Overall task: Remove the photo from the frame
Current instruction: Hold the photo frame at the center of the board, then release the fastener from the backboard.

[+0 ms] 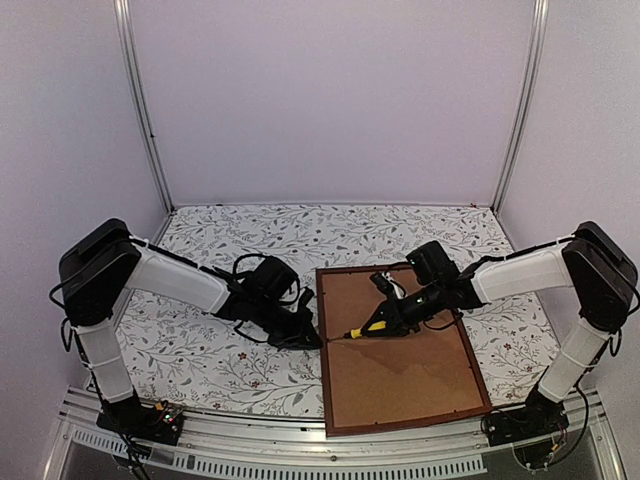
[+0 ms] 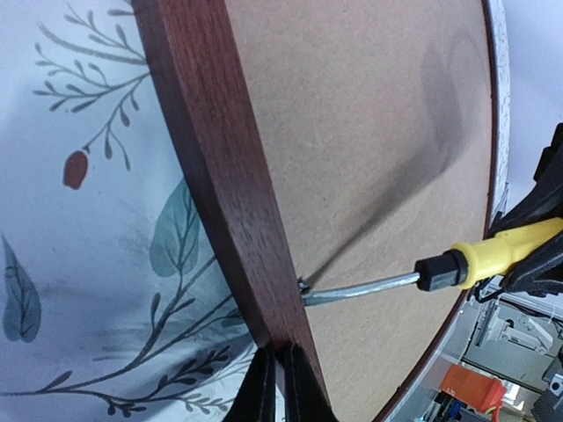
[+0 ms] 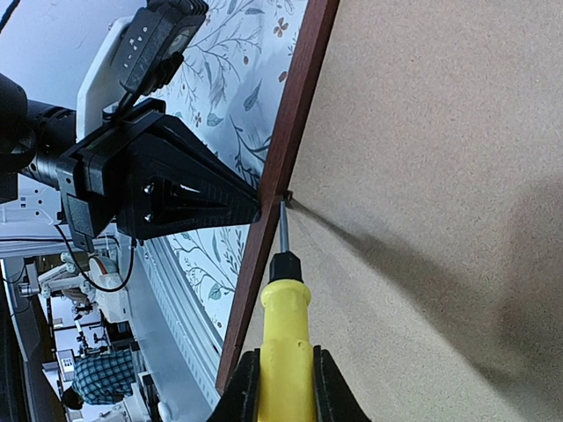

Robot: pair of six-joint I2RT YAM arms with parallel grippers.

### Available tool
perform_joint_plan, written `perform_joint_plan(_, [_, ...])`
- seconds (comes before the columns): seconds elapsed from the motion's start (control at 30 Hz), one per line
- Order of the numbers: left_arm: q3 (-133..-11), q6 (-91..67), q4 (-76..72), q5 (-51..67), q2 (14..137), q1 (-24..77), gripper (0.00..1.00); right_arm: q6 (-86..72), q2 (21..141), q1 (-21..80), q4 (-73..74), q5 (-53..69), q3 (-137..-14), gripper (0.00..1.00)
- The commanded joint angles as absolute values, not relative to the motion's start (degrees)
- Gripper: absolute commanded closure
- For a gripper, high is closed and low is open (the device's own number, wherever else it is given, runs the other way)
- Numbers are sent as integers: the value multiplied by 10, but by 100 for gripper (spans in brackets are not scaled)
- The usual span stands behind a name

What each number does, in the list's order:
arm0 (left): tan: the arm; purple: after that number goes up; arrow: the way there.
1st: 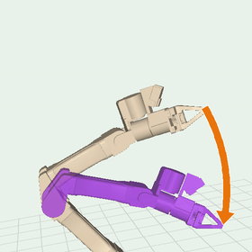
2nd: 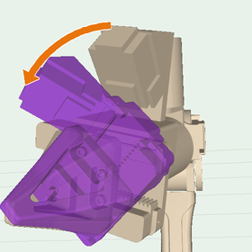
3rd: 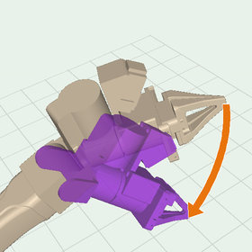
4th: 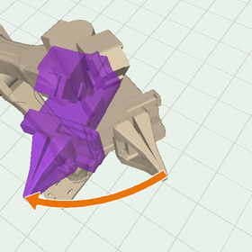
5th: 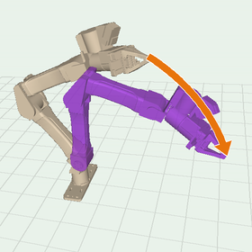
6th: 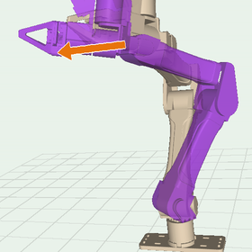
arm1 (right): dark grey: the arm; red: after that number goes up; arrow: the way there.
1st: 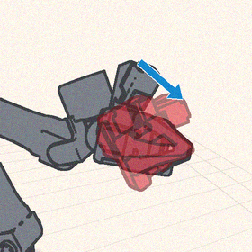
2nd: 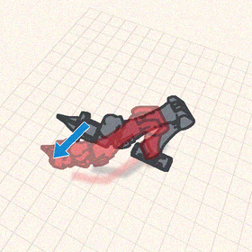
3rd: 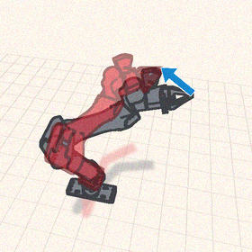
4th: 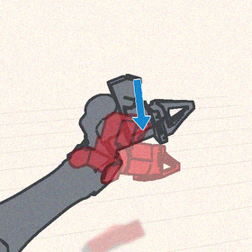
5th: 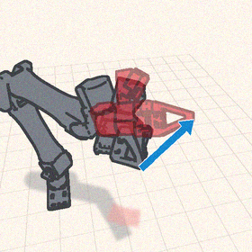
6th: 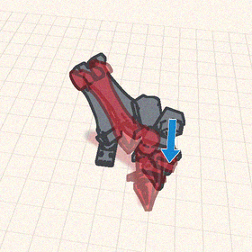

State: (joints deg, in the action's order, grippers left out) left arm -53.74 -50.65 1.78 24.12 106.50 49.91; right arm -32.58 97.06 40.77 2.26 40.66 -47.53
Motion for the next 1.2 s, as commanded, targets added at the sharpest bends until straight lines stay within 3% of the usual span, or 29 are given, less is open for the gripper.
perform_joint_plan(0.0, [-550,-500,25,233,1101,500,95,-334,990,409,24,397,-464,100])
perform_joint_plan(0.77, [-561,-488,33,235,1112,503,96,-340,952,463,168,279,-561,100])
perform_joint_plan(1.17, [-557,-487,34,230,1109,502,96,-347,896,424,176,312,-550,100])
